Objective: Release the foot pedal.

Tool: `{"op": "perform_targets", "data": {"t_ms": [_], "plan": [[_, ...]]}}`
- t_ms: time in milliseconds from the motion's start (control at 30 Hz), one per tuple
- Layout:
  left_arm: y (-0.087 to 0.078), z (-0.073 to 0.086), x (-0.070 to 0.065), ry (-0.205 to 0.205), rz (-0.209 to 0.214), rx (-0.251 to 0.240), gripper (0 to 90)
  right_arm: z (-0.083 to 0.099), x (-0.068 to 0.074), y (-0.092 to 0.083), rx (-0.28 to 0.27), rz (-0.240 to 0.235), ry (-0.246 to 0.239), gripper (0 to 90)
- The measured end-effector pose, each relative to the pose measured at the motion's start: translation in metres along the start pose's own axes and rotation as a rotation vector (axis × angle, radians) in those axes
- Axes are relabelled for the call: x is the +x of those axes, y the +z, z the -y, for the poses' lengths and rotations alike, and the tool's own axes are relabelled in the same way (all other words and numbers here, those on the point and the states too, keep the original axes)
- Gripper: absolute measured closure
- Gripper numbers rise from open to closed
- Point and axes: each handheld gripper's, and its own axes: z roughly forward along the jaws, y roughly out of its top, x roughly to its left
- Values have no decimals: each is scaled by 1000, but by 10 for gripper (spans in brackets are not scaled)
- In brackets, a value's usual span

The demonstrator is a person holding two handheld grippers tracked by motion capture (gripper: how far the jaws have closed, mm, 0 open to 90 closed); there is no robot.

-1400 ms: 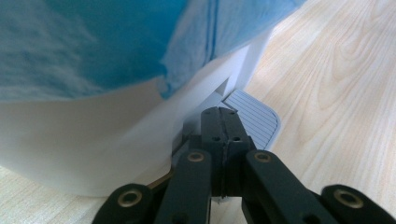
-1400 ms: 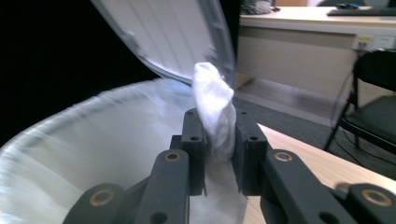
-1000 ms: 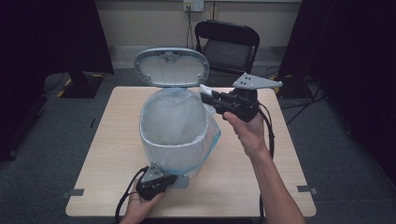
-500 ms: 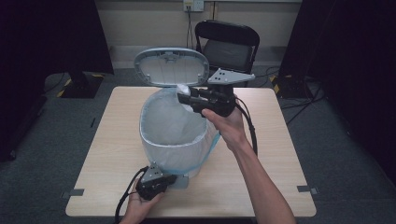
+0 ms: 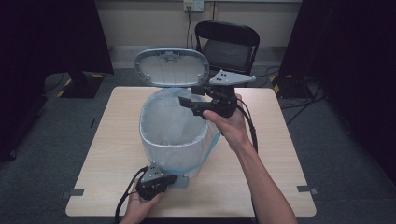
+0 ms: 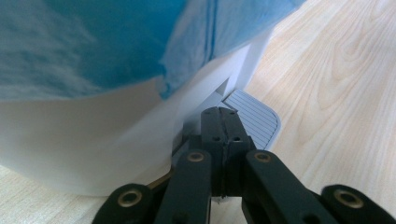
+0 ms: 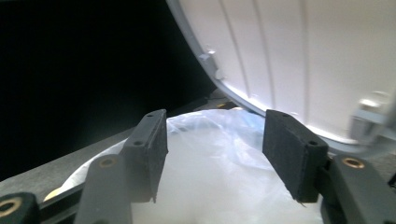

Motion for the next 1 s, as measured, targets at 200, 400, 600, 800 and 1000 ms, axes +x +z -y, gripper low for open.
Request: {"op": "perform_targets", "data": {"t_ms": [200,400,600,800,1000], "plan": [[0,0,0,1,-1,1,900,2,-8,-15,-9,46,7,403],[0,0,0,3,-3,5,900,12,-23,-36,-16,112,29,394],[0,0,0,3,-3,5,900,27,-41,-59,-20,199,39,431],[0,0,-1,5,-6,4,900,49,-51,-75,30,242,45,417],[0,0,-1,3,-8,4,900,84,-58,-85,102,298,79,422]]}}
